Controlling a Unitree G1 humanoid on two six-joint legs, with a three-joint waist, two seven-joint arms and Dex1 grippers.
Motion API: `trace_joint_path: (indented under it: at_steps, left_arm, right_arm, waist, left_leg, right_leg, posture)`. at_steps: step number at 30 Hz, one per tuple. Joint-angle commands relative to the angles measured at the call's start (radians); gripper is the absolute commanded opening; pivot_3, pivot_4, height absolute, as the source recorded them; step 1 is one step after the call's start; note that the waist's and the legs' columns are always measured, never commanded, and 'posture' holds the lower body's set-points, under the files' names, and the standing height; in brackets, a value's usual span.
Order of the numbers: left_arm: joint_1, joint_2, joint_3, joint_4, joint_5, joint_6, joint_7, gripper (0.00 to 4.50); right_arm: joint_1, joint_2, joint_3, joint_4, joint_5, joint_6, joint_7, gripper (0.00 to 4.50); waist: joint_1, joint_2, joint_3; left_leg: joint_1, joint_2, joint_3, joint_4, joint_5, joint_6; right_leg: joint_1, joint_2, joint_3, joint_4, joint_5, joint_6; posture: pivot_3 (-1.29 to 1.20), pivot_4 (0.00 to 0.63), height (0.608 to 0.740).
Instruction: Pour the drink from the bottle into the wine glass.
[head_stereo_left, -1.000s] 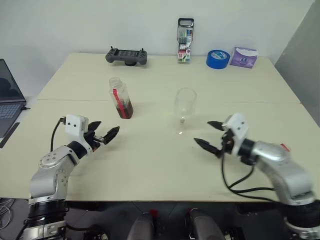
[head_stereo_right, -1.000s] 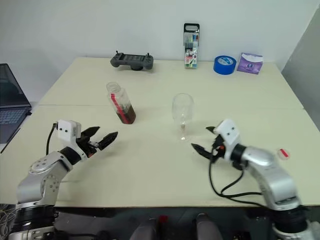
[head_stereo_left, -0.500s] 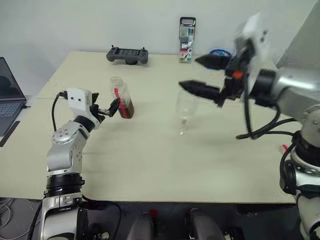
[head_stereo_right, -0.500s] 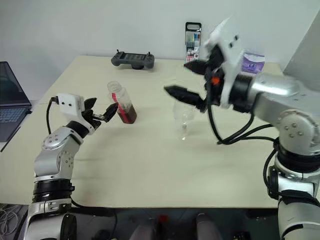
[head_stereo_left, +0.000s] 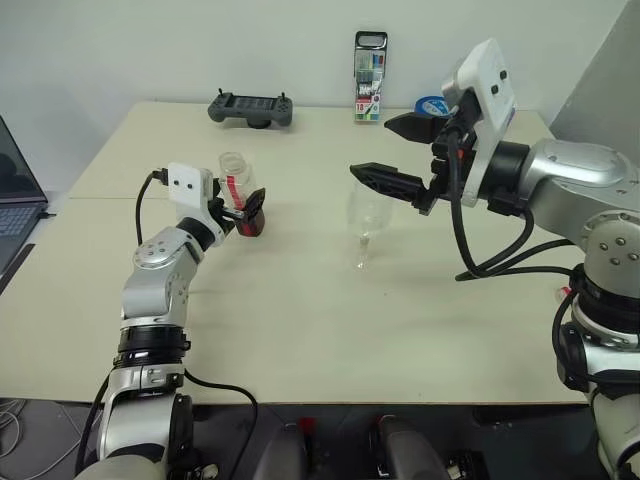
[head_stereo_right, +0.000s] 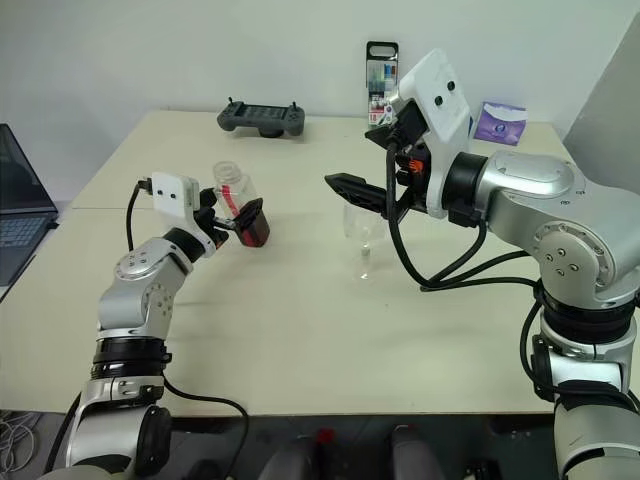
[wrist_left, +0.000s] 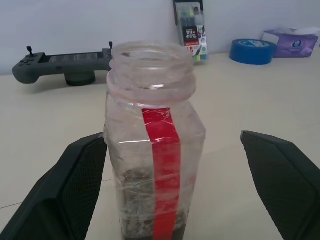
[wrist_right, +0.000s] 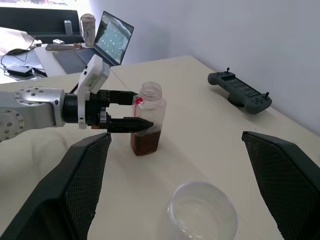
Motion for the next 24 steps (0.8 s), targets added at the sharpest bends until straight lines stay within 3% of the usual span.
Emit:
trace_joint_path:
  at_steps: [1, 9, 12, 18, 24]
  left_arm:
    - [-0.044, -0.001, 0.002, 0.041, 0.027, -0.068, 0.019, 4.5]
    - [-0.107, -0.031, -0.001, 0.168, 0.063, -0.169, 0.061, 4.5]
    - [-0.125, -0.043, -0.006, 0.193, 0.075, -0.189, 0.071, 3.87]
    - [-0.139, -0.047, -0.004, 0.229, 0.084, -0.212, 0.071, 2.11]
    - [-0.163, -0.026, 0.009, 0.237, 0.071, -0.236, 0.046, 1.96]
  right_arm:
    - [-0.007, -0.008, -0.018, -0.035, -0.005, -0.017, -0.008, 4.47]
    - [0.001, -0.006, -0.017, -0.045, -0.013, -0.012, -0.019, 4.47]
    - [0.006, -0.008, -0.014, -0.046, -0.017, -0.014, -0.019, 4.5]
    - [0.014, -0.007, -0.014, -0.042, -0.019, -0.012, -0.025, 4.5]
    - [0.034, -0.017, -0.026, -0.052, -0.023, -0.005, -0.035, 4.5]
  waist:
    - [0.0, 0.0, 0.0]
    - [0.0, 0.0, 0.0]
    - [0.0, 0.0, 0.0]
    - [0.0, 0.0, 0.0]
    - [0.0, 0.0, 0.0]
  left_leg:
    - [0.0, 0.0, 0.0, 0.0, 0.0, 0.0]
    - [0.0, 0.0, 0.0, 0.0, 0.0, 0.0]
    - [0.0, 0.0, 0.0, 0.0, 0.0, 0.0]
    - [-0.001, 0.0, 0.0, 0.0, 0.0, 0.0]
    - [-0.001, 0.0, 0.0, 0.0, 0.0, 0.0]
  right_leg:
    - [0.0, 0.0, 0.0, 0.0, 0.0, 0.0]
    - [0.0, 0.0, 0.0, 0.0, 0.0, 0.0]
    - [0.0, 0.0, 0.0, 0.0, 0.0, 0.0]
    - [-0.001, 0.0, 0.0, 0.0, 0.0, 0.0]
    - [-0.001, 0.0, 0.0, 0.0, 0.0, 0.0]
  posture:
    - [0.0, 0.15, 0.74]
    - [0.0, 0.15, 0.74]
    - [0.0, 0.15, 0.74]
    - [0.0, 0.15, 0.74]
    - [0.0, 0.15, 0.74]
